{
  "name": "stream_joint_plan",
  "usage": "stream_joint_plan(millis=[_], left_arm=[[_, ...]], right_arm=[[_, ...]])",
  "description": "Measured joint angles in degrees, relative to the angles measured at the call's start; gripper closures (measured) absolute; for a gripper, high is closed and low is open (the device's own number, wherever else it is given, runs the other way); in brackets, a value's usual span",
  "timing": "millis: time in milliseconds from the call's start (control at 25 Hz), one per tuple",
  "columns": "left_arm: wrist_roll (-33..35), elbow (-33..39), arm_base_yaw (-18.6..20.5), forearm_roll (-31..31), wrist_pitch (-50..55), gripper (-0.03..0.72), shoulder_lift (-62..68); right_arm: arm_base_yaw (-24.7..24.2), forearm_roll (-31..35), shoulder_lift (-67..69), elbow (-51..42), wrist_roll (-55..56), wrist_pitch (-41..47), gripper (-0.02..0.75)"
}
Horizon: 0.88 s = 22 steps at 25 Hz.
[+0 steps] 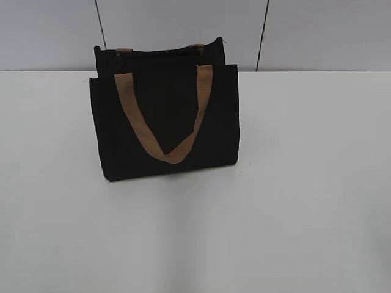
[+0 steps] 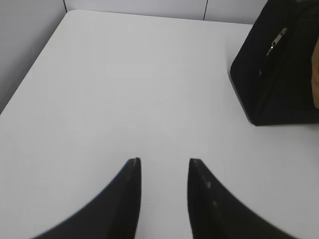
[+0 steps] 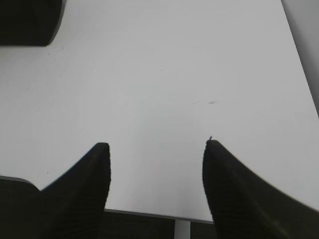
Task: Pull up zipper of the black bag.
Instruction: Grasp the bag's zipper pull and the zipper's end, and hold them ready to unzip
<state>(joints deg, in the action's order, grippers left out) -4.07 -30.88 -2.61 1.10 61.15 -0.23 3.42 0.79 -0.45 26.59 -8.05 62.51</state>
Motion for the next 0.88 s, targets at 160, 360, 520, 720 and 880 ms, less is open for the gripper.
stream_joint_plan(millis=[160,360,520,720,880], left_arm=[[0.0,0.0,0.0,0.0,0.0,0.448,0.0],[0.0,0.0,0.0,0.0,0.0,0.448,0.0],[0.0,0.0,0.0,0.0,0.0,0.448,0.0],[1.01,-0.74,0.0,0.14,-1.76,0.423,1.9],[4.07,-2.69,0.0,-1.1,-12.06,0.302,7.63]], right_arm=[[0.0,0.0,0.0,0.0,0.0,0.0,0.289],[0.0,0.0,0.0,0.0,0.0,0.0,0.289],[0.0,0.0,0.0,0.0,0.0,0.0,0.289],[0.0,0.0,0.0,0.0,0.0,0.0,0.289],[0.0,0.0,0.0,0.0,0.0,0.0,0.289]])
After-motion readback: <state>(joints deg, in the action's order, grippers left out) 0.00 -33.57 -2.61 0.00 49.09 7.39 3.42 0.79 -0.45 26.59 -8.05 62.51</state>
